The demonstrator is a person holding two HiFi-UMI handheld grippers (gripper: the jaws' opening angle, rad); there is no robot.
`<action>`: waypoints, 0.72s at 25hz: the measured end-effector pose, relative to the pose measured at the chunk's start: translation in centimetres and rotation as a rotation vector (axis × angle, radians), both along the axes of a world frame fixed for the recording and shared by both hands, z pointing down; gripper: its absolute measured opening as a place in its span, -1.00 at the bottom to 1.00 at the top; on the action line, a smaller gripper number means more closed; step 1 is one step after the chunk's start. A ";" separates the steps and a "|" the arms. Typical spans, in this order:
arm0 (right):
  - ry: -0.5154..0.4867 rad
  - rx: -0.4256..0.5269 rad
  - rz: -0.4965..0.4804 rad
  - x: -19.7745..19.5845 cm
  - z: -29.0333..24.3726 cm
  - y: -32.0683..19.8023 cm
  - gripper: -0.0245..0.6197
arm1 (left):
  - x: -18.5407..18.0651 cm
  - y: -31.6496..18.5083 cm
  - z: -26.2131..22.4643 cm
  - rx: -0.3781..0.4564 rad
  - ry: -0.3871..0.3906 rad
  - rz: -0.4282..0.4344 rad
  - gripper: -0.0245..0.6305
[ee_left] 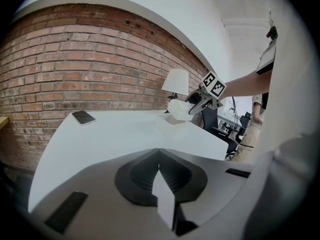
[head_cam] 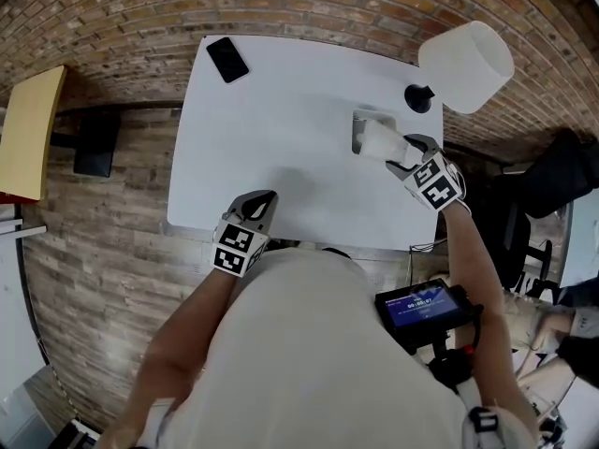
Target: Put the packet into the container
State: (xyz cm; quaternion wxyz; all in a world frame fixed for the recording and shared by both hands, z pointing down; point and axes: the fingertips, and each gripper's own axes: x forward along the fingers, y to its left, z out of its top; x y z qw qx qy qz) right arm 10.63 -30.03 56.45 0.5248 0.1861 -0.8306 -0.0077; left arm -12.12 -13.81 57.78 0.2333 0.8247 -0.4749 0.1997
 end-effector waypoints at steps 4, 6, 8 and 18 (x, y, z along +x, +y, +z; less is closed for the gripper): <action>0.049 -0.012 -0.040 -0.9 1.6 -2.1 0.02 | -1.2 0.3 0.0 -0.012 -0.010 -0.034 -0.89; 0.068 -0.020 -0.054 -1.3 2.3 -2.9 0.02 | -1.9 0.5 0.0 -0.019 -0.015 -0.052 -0.89; 0.084 -0.035 -0.067 -1.6 3.2 -3.3 0.02 | -2.5 0.6 0.1 -0.024 -0.020 -0.066 -0.89; 0.200 -0.093 -0.105 -1.4 7.9 -4.4 0.03 | -4.7 0.7 0.4 -0.039 -0.045 -0.101 -0.89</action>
